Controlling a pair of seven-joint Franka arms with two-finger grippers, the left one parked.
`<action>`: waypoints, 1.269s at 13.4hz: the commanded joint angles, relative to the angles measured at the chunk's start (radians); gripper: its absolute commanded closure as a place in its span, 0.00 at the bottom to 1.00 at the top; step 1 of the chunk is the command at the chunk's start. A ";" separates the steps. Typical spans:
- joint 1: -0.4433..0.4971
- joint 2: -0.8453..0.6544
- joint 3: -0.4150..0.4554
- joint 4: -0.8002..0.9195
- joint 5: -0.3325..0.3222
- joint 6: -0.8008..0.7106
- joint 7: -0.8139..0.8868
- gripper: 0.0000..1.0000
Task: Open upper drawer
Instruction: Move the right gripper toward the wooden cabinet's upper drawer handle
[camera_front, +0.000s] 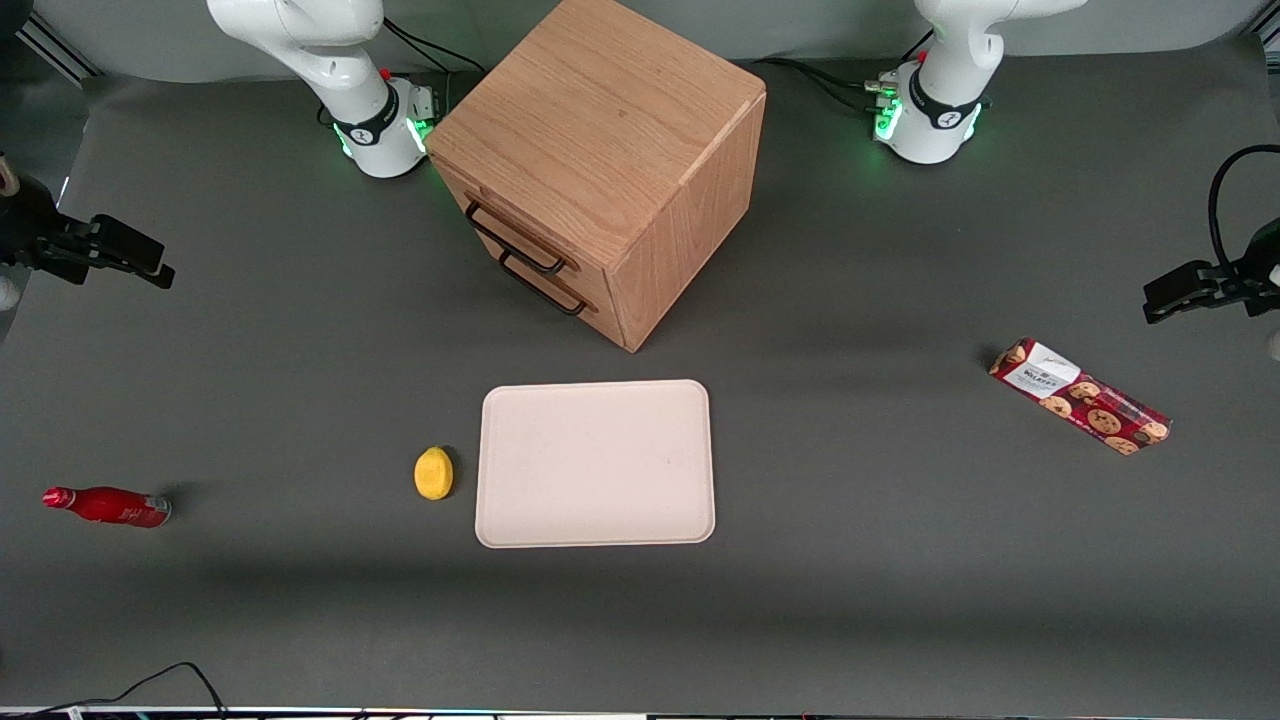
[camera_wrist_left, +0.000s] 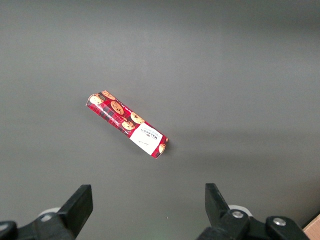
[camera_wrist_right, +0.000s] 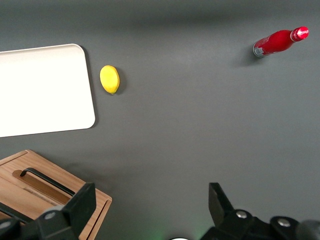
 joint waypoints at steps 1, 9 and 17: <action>0.002 0.004 0.005 0.012 -0.019 -0.013 0.021 0.00; -0.001 -0.010 0.072 -0.048 -0.018 -0.014 -0.149 0.00; -0.053 -0.012 0.287 -0.192 0.153 0.069 -0.455 0.00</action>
